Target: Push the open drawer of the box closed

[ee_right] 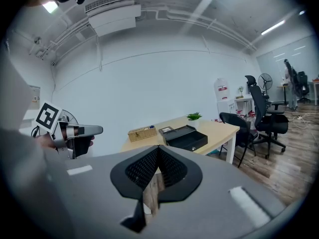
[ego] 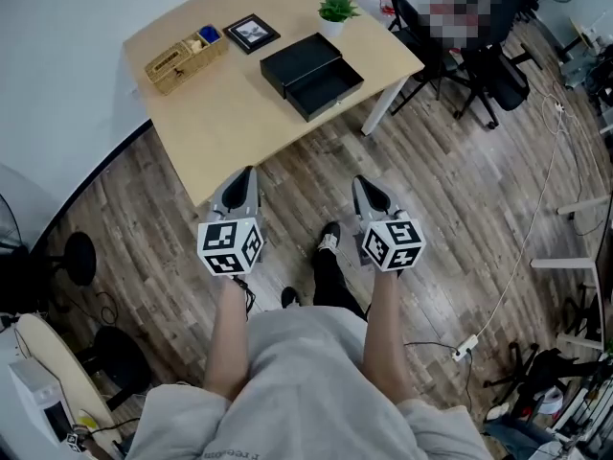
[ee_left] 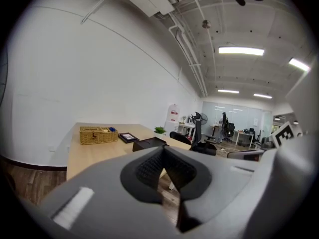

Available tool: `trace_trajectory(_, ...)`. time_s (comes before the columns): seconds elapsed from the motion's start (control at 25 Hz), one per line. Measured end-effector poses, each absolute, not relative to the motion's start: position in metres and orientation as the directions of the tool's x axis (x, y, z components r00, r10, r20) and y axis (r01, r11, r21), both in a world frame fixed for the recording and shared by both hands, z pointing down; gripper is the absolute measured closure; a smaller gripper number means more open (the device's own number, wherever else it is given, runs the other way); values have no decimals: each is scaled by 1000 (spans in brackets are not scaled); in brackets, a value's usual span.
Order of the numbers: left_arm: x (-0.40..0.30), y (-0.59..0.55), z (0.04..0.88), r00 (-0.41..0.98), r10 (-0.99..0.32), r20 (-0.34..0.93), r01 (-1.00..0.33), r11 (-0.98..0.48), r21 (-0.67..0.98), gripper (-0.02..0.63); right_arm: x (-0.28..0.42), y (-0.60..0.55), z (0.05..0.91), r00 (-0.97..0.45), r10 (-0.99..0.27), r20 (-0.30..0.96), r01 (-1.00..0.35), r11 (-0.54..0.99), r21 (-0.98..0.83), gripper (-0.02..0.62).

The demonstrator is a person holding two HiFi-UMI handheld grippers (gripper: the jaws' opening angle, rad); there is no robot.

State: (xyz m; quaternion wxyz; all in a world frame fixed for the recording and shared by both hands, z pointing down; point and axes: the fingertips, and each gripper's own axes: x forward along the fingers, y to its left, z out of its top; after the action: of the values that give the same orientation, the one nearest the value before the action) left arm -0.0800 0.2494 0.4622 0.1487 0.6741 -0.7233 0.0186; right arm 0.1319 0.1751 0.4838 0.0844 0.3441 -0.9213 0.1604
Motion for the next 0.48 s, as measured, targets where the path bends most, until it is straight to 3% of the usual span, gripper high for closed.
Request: trace_trajectory(0.48, -86, 111, 453, -69, -965, 254, -970, 125, 211, 555, 127, 35, 499, -783, -552, 286, -616, 755, -227, 598)
